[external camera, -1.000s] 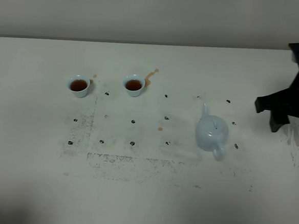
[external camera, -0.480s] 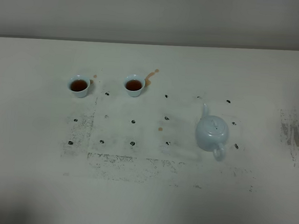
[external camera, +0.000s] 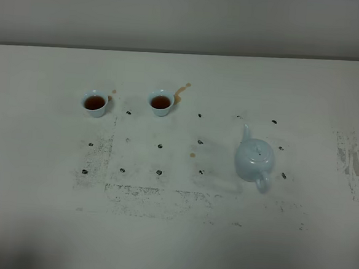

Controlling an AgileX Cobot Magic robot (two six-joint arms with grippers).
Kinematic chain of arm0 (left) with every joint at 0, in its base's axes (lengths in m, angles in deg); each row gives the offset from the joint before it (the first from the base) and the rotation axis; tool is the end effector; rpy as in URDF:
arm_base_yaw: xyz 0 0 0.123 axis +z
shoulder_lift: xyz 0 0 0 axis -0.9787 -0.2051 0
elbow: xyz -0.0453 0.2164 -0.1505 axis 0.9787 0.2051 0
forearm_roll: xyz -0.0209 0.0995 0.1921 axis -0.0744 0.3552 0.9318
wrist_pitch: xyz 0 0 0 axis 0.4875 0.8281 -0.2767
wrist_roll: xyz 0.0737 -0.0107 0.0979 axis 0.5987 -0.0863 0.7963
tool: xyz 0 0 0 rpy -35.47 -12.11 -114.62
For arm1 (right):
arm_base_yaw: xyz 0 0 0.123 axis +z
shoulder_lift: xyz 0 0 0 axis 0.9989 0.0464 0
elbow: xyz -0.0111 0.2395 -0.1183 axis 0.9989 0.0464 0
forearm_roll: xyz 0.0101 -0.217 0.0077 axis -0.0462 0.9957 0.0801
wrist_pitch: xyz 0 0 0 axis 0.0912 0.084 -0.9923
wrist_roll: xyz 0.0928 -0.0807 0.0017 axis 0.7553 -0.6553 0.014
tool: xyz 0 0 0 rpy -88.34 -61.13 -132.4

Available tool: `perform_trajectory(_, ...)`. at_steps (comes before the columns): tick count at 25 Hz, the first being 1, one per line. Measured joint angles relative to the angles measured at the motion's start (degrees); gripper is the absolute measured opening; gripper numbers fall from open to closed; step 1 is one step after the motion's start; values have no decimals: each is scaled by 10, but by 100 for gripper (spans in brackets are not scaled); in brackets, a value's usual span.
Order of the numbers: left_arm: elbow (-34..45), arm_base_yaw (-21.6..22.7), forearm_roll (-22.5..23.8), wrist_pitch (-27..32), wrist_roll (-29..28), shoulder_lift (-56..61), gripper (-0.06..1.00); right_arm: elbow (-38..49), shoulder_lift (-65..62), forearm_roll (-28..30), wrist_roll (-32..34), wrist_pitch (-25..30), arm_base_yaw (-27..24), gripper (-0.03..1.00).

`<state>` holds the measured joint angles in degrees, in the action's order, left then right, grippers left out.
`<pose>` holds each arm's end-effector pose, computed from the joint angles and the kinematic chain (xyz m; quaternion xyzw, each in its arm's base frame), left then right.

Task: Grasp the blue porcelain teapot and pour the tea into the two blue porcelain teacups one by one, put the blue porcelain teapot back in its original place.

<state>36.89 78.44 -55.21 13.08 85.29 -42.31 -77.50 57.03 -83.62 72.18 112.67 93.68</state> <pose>0.0120 -0.0104 0.2368 0.0160 0.8613 -0.0371 0.5065 0.0497 0.0037 0.2485 -0.0200 0.9398 0.0225 0.3403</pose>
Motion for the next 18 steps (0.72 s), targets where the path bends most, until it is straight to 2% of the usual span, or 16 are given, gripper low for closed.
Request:
perform_trajectory(5,0,0,0,0,0,0,74,33,-112,-21,-46,-16,0,58)
perform_trajectory(9,0,0,0,0,0,0,74,33,-140,-27,-51,-19,0,58)
perform_trajectory(15,0,0,0,0,0,0,74,34,-183,-51,-60,-20,-45,58)
perform_trajectory(18,0,0,0,0,0,0,74,34,-226,-56,-64,-21,-51,58)
